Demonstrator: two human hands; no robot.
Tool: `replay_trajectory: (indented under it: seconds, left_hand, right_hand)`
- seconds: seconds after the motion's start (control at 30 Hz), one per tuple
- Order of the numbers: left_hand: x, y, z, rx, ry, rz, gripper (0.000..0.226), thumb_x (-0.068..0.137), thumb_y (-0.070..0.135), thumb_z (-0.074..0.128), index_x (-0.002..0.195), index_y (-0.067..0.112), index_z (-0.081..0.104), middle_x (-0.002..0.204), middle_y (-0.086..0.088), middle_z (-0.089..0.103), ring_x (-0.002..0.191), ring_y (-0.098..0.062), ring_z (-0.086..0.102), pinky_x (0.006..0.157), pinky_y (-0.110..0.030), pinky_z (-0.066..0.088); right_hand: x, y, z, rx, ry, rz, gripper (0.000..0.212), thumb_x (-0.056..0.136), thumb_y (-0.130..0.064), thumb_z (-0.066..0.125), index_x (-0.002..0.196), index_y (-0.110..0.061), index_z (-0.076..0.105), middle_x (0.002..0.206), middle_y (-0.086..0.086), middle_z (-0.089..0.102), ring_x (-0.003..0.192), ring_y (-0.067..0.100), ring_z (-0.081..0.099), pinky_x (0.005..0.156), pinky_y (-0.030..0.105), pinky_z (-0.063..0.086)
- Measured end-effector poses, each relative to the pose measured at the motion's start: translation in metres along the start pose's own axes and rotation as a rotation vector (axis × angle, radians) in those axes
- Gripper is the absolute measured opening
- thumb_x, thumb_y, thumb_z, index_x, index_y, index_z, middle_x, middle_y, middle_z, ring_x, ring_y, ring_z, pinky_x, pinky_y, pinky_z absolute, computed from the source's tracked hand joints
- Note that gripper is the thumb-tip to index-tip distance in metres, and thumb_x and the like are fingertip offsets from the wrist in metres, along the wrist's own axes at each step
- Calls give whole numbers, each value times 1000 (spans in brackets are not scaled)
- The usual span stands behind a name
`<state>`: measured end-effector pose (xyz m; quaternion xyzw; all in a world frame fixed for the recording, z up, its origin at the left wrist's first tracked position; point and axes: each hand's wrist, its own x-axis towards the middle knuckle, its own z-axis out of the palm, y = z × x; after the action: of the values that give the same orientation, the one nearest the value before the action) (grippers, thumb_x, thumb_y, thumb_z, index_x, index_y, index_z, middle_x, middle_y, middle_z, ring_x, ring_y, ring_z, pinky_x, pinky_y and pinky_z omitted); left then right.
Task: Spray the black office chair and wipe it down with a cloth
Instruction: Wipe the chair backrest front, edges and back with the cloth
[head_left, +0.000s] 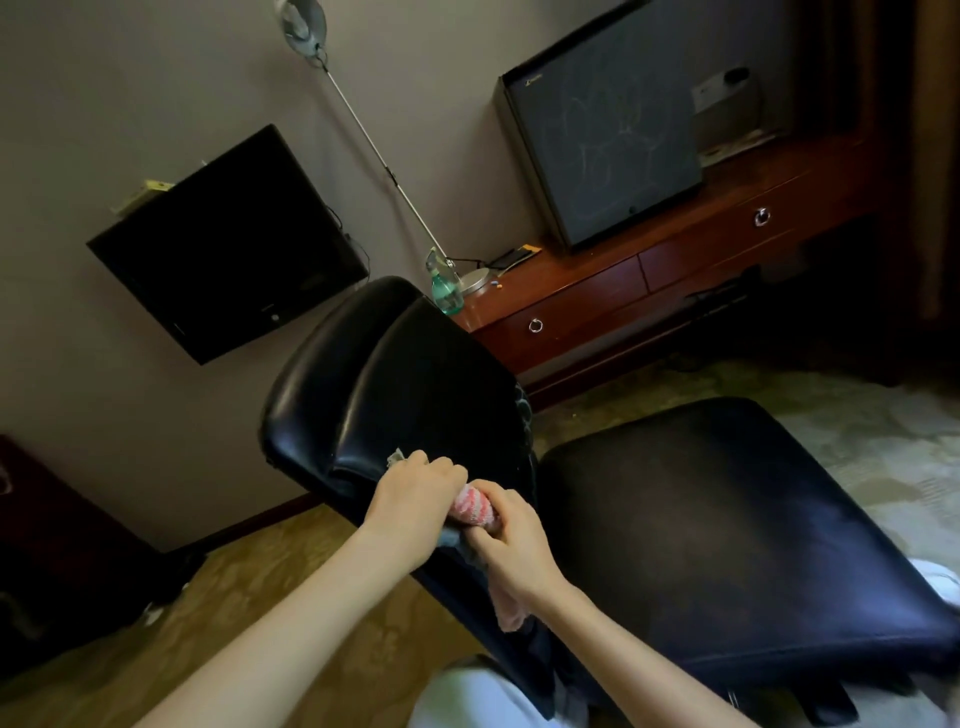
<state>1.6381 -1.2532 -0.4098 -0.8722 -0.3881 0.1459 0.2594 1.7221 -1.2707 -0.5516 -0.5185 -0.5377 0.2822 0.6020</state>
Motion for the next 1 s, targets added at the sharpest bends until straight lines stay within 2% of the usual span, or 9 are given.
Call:
replay_trajectory:
  seconds: [0.13,0.3,0.47,0.6,0.77,0.9,1.0]
  left_hand:
    - [1,-19,-5,-50,65,-42,44,83,44,66,119,25,47,116,6,52,107,-18,46,92,-31,37]
    - [34,-23,-2,22,38,-55,39,85,37,66,116,23,47,117,4,53,108,-20,48,88,-31,39]
    - [84,-7,26,44,-31,-32,34,87,29,64,116,20,48,119,0,54,110,-22,48,88,-32,40]
    - [121,32,63,88,-125,1,38,87,27,62,121,17,47,122,-4,52,113,-27,47,93,-37,40]
    - [143,87,116,169,-230,47,30,93,19,52,122,13,47,118,-8,52,110,-30,46,89,-41,38]
    - [152,127,140,299,-383,72,31,94,20,48,123,9,49,118,-12,52,112,-32,45,95,-44,38]
    - [145,138,140,353,-431,82,29,94,19,48,121,8,52,115,-12,53,110,-32,46,94,-44,38]
  right_hand:
    - [20,-10,7,-3,6,-34,46,75,-41,46,121,-39,51,108,-10,57,100,12,50,92,41,43]
    - [41,3,11,55,40,8,46,77,-42,44,122,-41,50,107,-10,57,100,13,50,91,40,44]
    - [58,47,10,121,89,113,48,75,-38,46,123,-41,52,105,-10,59,98,9,52,90,39,45]
    - [56,102,8,162,113,237,46,81,-26,54,126,-35,54,108,-7,60,99,7,54,89,38,46]
    - [29,160,8,281,158,387,42,92,-15,61,124,-39,52,116,-6,60,106,3,54,91,23,44]
    - [11,184,7,391,148,494,40,92,-19,64,120,-44,52,118,-17,62,112,1,54,94,24,45]
    - [0,178,4,470,135,548,39,91,-15,62,112,-47,52,109,-25,63,104,-11,56,82,9,45]
